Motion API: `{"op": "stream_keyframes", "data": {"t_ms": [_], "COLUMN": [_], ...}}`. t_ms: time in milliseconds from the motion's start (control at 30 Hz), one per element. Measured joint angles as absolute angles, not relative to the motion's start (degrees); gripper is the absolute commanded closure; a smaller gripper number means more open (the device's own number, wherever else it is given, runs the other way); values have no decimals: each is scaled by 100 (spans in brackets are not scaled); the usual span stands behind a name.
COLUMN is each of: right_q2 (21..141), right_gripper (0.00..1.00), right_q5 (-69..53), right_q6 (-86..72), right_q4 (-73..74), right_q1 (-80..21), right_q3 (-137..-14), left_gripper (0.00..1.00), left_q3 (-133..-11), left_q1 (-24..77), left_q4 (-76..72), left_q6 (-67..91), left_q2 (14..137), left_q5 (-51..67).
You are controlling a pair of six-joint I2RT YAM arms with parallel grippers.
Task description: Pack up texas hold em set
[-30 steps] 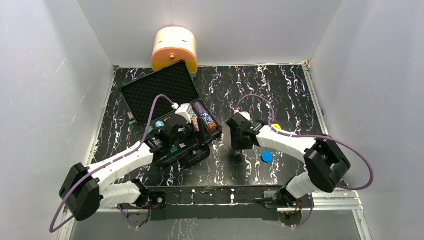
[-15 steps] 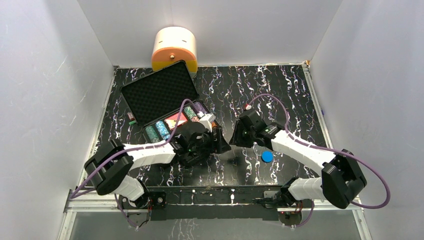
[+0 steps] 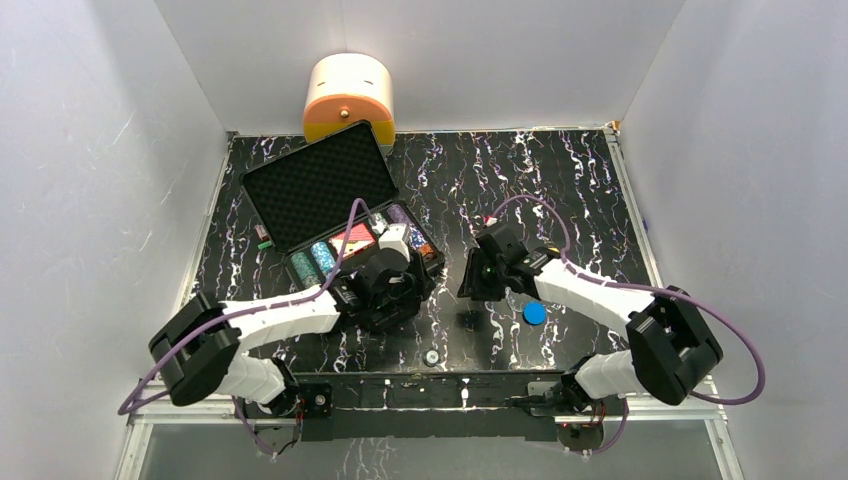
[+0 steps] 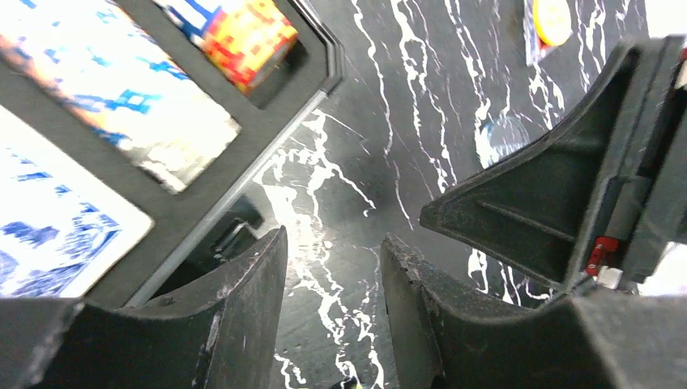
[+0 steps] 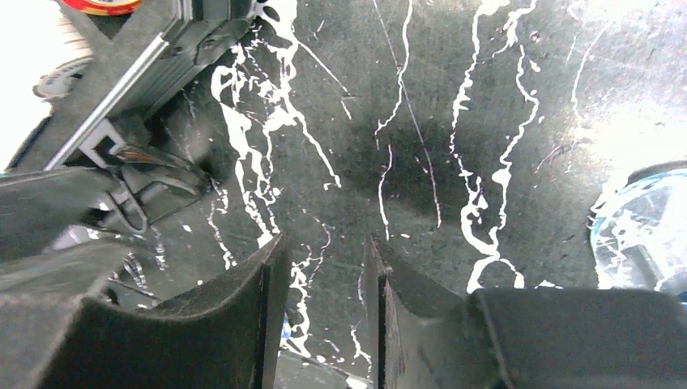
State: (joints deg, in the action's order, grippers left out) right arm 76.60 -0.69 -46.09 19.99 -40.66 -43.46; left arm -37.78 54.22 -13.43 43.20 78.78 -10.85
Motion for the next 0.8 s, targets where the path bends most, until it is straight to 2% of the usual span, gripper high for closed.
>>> {"op": "stream_keyframes", "data": {"t_ms": [300, 567, 633, 667, 800], "right_q2": [8106, 8219, 8333, 8381, 8886], "right_gripper": [49, 39, 45, 53, 62], "right_q5": [191, 336, 429, 462, 722], "right_q6": [-4010, -3701, -3704, -3704, -3710], "right_q4": [2198, 2622, 2735, 2762, 3070], "right_q1": [-4788, -5798, -6077, -6156, -6698], "right_q3": [-4589, -4849, -4976, -5019, -5457], "left_gripper": [55, 53, 52, 51, 50], "left_q3": [-4254, -4416, -4525, -4578, -4910], "left_q1": [5365, 5006, 4856, 4790, 4434], "left_q4": [154, 954, 1131, 1199, 1446], "left_q6": [4121, 4040, 3977, 3953, 3688], "left_q2": [7076, 6375, 6248, 6182, 5883], "left_q5": [-2390, -2895, -2965, -2989, -3089]}}
